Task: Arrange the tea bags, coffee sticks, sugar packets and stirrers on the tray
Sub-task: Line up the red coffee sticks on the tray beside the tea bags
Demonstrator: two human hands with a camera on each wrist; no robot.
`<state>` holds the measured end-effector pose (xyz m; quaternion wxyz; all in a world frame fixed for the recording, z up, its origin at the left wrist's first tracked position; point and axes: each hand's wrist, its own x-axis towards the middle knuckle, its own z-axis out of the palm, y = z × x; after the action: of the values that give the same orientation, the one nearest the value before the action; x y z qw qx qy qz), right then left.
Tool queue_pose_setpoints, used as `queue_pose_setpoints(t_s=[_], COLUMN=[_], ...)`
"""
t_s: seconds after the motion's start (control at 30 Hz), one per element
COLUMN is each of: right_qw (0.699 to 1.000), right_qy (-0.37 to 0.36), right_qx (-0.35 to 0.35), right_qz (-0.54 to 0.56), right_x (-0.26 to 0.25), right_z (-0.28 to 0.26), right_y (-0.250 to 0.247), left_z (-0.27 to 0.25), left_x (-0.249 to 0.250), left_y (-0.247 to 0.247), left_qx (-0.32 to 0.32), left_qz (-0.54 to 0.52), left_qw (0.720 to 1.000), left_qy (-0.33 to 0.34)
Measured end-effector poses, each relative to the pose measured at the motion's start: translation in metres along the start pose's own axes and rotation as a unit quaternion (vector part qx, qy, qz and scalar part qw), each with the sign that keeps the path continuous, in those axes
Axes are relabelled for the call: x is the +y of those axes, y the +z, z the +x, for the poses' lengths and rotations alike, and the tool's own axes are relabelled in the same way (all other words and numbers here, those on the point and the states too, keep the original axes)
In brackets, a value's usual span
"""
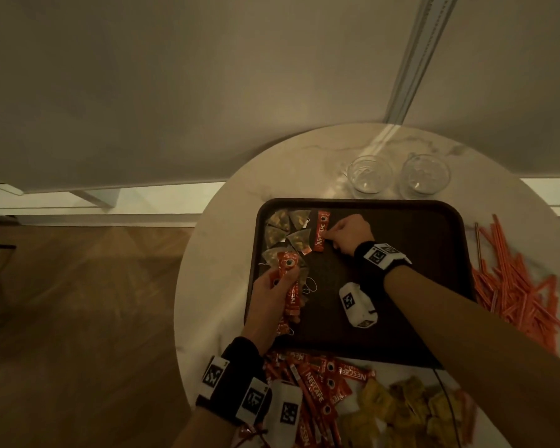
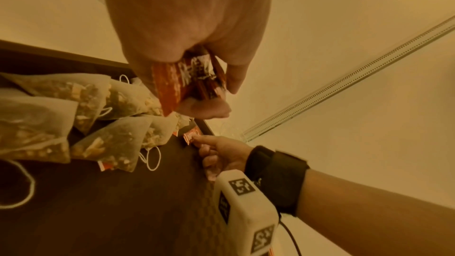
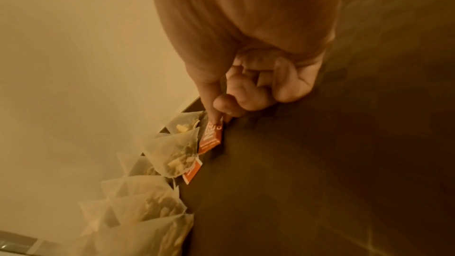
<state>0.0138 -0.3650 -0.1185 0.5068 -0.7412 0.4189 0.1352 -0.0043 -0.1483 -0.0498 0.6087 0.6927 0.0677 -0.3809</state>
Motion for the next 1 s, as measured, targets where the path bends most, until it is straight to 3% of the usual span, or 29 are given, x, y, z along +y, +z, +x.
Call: queue_pose_setpoints(t_s=[0.73, 0.9, 1.0], right_qw=[0.998, 0.995, 0.987], right_qy=[0.044, 0.007, -0.019], right_qx=[-0.006, 0.01, -0.026], right_qz=[0.034, 0.096, 0.16], right_x=[-0.01, -0.002, 0.012], right_z=[-0.001, -0.026, -0.065], right_y=[0.0, -0.002, -0.003], left_z=[-0.032, -0.038, -0.039], left_x=[-0.02, -0.02, -0.019], left_y=[0.01, 0.006, 0.005], left_qx=[-0.015, -0.015, -0.016], left_qz=[0.006, -0.055, -0.062], left_qw=[0.999, 0.997, 0.996], left_qy=[-0.035, -0.055, -0.056])
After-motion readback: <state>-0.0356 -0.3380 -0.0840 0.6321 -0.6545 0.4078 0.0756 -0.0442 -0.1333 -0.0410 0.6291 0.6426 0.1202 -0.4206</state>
